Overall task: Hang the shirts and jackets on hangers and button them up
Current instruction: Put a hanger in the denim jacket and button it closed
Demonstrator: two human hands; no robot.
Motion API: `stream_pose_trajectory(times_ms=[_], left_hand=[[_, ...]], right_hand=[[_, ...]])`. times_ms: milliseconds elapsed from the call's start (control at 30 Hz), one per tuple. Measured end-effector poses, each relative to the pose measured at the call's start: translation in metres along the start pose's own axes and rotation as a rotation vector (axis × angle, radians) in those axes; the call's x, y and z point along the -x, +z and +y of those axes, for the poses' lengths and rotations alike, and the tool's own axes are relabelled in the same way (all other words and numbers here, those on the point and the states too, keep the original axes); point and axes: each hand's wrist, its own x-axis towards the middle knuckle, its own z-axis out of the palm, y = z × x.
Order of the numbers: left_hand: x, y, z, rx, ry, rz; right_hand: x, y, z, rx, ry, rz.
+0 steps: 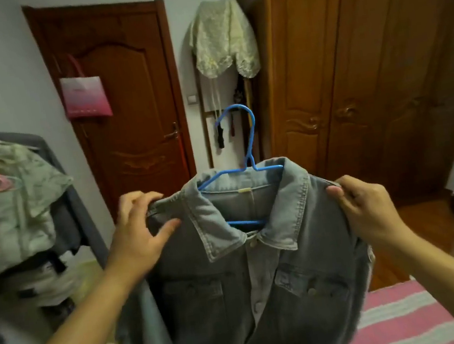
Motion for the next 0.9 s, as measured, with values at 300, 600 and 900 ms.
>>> stream_pose_trajectory(times_ms=[300, 600, 900], left_hand=[[0.008, -0.061, -0.151, 0.207, -0.656, -0.057], [0.011, -0.027, -0.096, 0.005, -0.386, -0.136], [-0.017, -0.043, -0.102, -0.437, 0.218, 0.069]], right_hand=[[-0.075, 0.088, -0.028, -0.086, -0.277, -0.442], [-0.103, 0.175, -0.04, -0.241, -0.366, -0.467], [-0.199, 0.219, -0.018, -0.327, -0.178, -1.235]])
